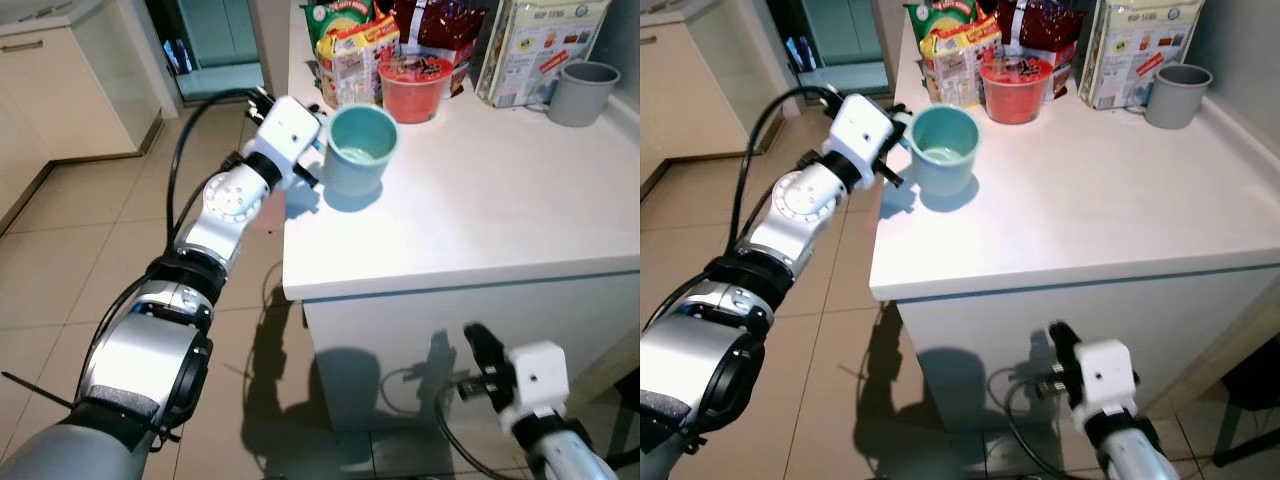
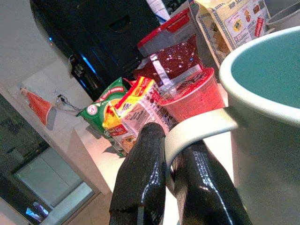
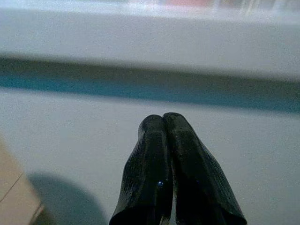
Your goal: Setting the table
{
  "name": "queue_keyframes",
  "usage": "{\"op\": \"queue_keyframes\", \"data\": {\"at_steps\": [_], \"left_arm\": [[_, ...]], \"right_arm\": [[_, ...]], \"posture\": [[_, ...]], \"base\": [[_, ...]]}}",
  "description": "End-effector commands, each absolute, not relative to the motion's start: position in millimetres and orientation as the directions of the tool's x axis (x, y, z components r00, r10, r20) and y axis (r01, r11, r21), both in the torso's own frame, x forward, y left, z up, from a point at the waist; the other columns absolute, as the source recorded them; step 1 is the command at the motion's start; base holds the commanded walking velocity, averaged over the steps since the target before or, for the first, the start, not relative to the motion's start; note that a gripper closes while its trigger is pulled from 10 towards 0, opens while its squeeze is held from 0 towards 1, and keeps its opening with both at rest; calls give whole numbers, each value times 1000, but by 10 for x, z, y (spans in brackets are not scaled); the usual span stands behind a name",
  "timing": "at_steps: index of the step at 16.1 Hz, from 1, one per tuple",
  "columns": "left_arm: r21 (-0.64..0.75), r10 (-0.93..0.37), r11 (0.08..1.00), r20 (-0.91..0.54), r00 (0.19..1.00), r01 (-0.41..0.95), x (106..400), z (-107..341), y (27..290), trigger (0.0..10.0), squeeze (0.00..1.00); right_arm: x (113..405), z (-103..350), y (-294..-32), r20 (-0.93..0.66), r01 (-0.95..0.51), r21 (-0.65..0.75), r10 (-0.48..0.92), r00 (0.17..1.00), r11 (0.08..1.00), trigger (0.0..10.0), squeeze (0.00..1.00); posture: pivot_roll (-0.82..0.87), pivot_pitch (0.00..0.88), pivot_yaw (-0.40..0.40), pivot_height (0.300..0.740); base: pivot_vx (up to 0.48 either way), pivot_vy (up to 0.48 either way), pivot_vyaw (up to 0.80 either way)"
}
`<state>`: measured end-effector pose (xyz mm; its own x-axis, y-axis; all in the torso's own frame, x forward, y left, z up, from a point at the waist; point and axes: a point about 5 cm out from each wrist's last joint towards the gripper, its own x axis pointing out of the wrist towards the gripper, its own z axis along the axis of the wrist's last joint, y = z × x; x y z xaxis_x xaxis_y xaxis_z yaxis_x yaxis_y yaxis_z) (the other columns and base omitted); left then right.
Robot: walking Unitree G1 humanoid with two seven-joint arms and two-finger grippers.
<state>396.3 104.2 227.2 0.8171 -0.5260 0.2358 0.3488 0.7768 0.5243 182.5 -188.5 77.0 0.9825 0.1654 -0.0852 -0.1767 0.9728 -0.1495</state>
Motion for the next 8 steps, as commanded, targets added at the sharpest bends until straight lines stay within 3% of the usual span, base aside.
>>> {"op": "queue_keyframes", "data": {"at_steps": [1, 5, 8], "left_arm": [[502, -511, 797, 264, 818, 335, 3975, 2367, 1097, 0, 0], [450, -466, 836, 280, 839, 314, 3984, 2433, 1274, 0, 0], [394, -324, 890, 198, 925, 227, 3948, 2265, 1915, 0, 0]], "right_arm": [[1870, 785, -1871, -44, -159, -165, 154, 987, 973, 10000, 0], [1878, 753, -1920, 7, -134, -182, 138, 990, 974, 10000, 0], [1877, 746, -1926, 30, -143, -179, 151, 988, 973, 10000, 0]], "posture": [[-72, 0, 103, 740], [-47, 0, 88, 740], [-14, 0, 77, 740]], "base": [[0, 0, 0], [0, 0, 0], [0, 0, 0]]}}
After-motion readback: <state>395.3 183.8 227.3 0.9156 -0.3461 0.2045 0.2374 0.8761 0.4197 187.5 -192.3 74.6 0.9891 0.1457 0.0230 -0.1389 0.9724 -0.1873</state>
